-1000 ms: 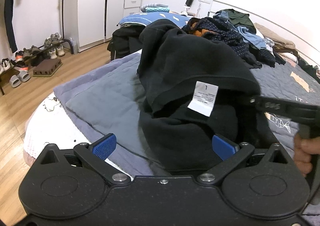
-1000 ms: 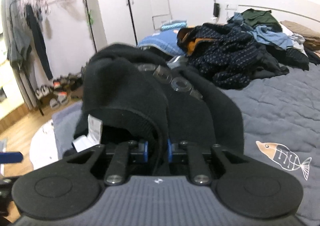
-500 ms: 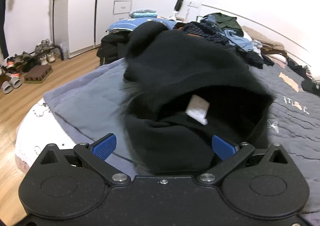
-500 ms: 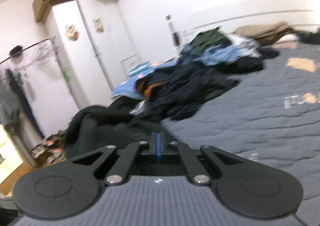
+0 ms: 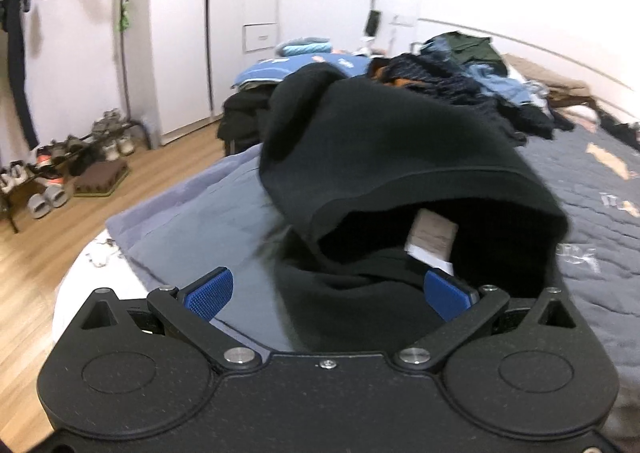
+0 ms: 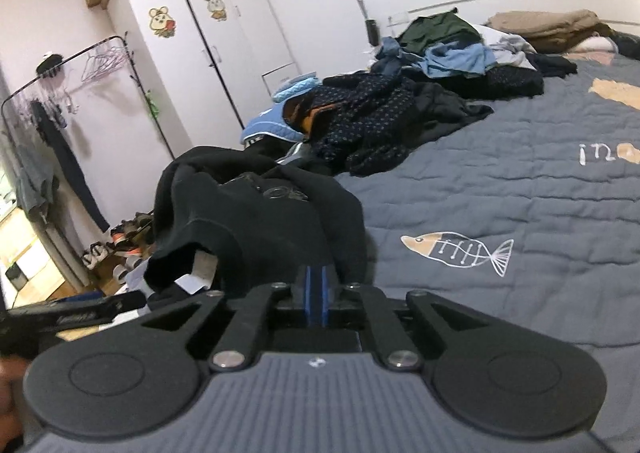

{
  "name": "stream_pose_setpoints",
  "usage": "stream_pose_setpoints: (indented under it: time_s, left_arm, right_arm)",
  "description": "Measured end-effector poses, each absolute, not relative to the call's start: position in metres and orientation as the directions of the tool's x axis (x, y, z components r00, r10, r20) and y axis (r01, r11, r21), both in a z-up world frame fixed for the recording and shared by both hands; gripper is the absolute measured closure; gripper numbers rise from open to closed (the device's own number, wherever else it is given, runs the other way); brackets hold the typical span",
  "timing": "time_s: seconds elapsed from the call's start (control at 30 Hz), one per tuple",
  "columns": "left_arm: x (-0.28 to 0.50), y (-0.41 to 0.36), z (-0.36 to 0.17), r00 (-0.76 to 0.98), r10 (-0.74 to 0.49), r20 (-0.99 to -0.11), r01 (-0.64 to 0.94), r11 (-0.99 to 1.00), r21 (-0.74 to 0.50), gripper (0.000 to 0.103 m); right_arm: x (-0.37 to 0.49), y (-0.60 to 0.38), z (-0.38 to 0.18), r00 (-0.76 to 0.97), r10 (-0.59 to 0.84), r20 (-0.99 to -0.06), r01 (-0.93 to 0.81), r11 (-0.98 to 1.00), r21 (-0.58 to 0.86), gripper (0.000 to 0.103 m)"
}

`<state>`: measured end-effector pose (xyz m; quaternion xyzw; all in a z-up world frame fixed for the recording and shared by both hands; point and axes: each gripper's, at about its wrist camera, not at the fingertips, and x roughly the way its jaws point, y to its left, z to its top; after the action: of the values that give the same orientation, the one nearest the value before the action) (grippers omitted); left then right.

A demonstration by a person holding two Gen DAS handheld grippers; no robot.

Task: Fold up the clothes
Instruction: 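Grasp the hoodie edge with the left gripper while the right gripper holds the hem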

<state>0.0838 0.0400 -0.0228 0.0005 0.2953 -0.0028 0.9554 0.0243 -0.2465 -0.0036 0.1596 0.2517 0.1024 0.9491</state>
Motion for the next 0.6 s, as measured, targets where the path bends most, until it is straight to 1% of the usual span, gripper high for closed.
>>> stream_pose_setpoints:
  time_s: [0.03, 0.07, 0.1, 0.13, 0.17, 0.2, 0.27, 0.3, 0.33, 0.37, 0.4, 0.43, 0.47, 0.53, 0.6]
  left_arm:
    - [0.087, 0.04, -0.024, 0.828, 0.008, -0.56, 0.002, 1.0, 0.018, 0.0]
    - [0.09, 0.039, -0.024, 0.835, 0.016, -0.55, 0.011, 0.999, 0.045, 0.0]
    - [0.092, 0.037, -0.025, 0.842, 0.023, -0.539, 0.018, 0.997, 0.072, 0.0]
    - [0.096, 0.034, -0.025, 0.845, 0.033, -0.533, 0.024, 0.995, 0.1, 0.004]
    - [0.1, 0.032, -0.026, 0.849, 0.042, -0.527, 0.03, 0.991, 0.127, 0.011]
    - [0.104, 0.03, -0.027, 0.85, 0.041, -0.525, 0.037, 0.99, 0.137, 0.014]
    - [0.112, 0.029, -0.028, 0.85, 0.045, -0.524, 0.041, 0.988, 0.152, 0.028]
    - [0.117, 0.028, -0.029, 0.849, 0.048, -0.526, 0.041, 0.987, 0.156, 0.031]
    - [0.12, 0.028, -0.031, 0.849, 0.045, -0.526, 0.044, 0.987, 0.155, 0.041]
    - [0.123, 0.029, -0.032, 0.847, 0.048, -0.53, 0.043, 0.987, 0.157, 0.052]
    - [0.127, 0.029, -0.034, 0.844, 0.05, -0.534, 0.042, 0.986, 0.159, 0.058]
    - [0.13, 0.03, -0.036, 0.841, 0.053, -0.538, 0.041, 0.986, 0.162, 0.066]
    - [0.134, 0.03, -0.039, 0.837, 0.057, -0.544, 0.041, 0.985, 0.165, 0.072]
    - [0.138, 0.03, -0.043, 0.835, 0.061, -0.547, 0.045, 0.983, 0.178, 0.075]
    - [0.142, 0.029, -0.047, 0.834, 0.067, -0.548, 0.048, 0.98, 0.193, 0.075]
  right_arm:
    - [0.024, -0.246, -0.003, 0.853, 0.275, -0.443, -0.115, 0.928, 0.353, 0.086]
    - [0.023, -0.246, -0.003, 0.855, 0.273, -0.44, -0.114, 0.928, 0.353, 0.073]
    - [0.023, -0.246, -0.003, 0.857, 0.272, -0.437, -0.115, 0.929, 0.353, 0.056]
    - [0.021, -0.246, -0.003, 0.861, 0.269, -0.431, -0.116, 0.93, 0.348, 0.049]
    - [0.02, -0.245, -0.003, 0.866, 0.265, -0.423, -0.118, 0.933, 0.341, 0.04]
    - [0.018, -0.245, -0.002, 0.87, 0.262, -0.418, -0.121, 0.934, 0.335, 0.034]
    - [0.017, -0.244, -0.001, 0.874, 0.26, -0.41, -0.126, 0.937, 0.326, 0.028]
    - [0.017, -0.245, -0.001, 0.876, 0.262, -0.405, -0.129, 0.936, 0.327, 0.024]
    - [0.016, -0.246, 0.0, 0.877, 0.266, -0.399, -0.132, 0.934, 0.332, 0.021]
    - [0.016, -0.246, 0.0, 0.878, 0.268, -0.396, -0.134, 0.933, 0.335, 0.014]
    - [0.015, -0.246, 0.0, 0.88, 0.268, -0.393, -0.134, 0.933, 0.335, 0.009]
    - [0.015, -0.245, -0.001, 0.88, 0.266, -0.393, -0.133, 0.933, 0.333, 0.007]
    - [0.015, -0.244, -0.001, 0.88, 0.262, -0.395, -0.13, 0.935, 0.33, 0.003]
    - [0.015, -0.241, -0.002, 0.881, 0.256, -0.398, -0.123, 0.936, 0.33, 0.002]
    - [0.015, -0.238, -0.003, 0.88, 0.26, -0.398, -0.126, 0.935, 0.332, 0.0]
